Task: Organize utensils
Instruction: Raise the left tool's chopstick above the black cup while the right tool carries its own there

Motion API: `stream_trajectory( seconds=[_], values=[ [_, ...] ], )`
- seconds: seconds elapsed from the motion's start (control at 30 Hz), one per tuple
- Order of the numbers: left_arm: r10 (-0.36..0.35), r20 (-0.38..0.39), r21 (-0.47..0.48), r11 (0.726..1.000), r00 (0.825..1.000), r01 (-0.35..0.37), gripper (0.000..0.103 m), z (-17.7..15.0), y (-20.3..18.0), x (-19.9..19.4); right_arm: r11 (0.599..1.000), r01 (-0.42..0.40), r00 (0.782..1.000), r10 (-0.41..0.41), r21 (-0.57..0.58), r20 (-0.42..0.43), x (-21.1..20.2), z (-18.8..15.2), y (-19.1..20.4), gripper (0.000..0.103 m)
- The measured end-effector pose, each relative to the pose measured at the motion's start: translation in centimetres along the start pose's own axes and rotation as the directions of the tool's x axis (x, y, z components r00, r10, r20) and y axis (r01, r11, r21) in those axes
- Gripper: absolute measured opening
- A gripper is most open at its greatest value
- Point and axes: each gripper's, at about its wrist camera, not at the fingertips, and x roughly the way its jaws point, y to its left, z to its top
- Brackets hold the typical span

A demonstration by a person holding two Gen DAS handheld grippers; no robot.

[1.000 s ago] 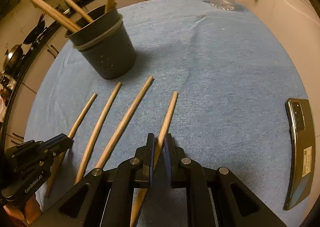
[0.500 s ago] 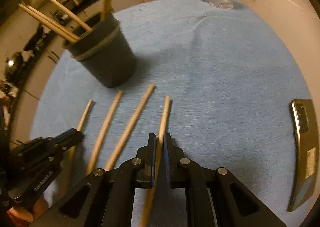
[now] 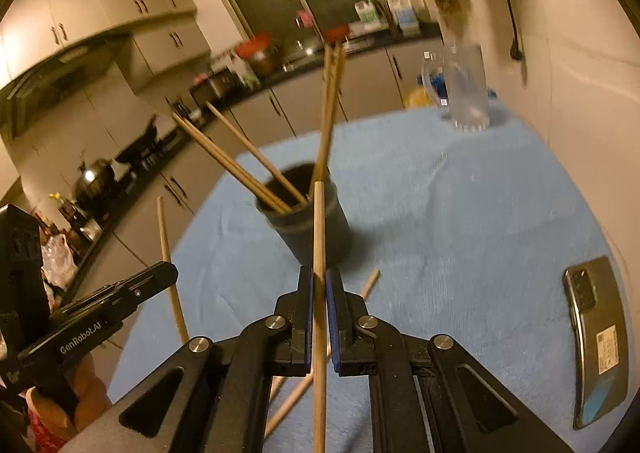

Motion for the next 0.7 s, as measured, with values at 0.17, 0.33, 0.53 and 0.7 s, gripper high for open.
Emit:
stream_trajectory(
  seconds=[0.17, 0.33, 0.53, 0.7],
  values=[
    [0.003, 0.018, 0.005, 1.000, 1.000, -0.003, 0.006, -0.1, -0.4, -1.3, 1.000, 0.000, 0.999, 0.001, -0.011, 0.050, -1.4, 0.3, 0.7, 0.007],
    [0.002, 0.024, 0.015, 1.000, 1.000, -0.002, 0.006, 0.3, -0.5, -1.1, 1.000, -0.002, 0.997, 0.004, -0.017, 0.077, -2.0, 1.2, 0.6, 0.007],
    [0.001, 0.033, 0.018, 1.000, 0.999, -0.001, 0.006, 0.7, -0.6, -1.1, 1.000, -0.003, 0.995, 0.005, -0.017, 0.096, -2.5, 1.7, 0.6, 0.007],
    [0.005, 0.040, 0.017, 1.000, 0.999, -0.006, 0.006, 1.1, -0.5, -1.1, 1.000, -0.007, 0.994, 0.008, -0.016, 0.113, -2.8, 2.2, 0.8, 0.007]
  ],
)
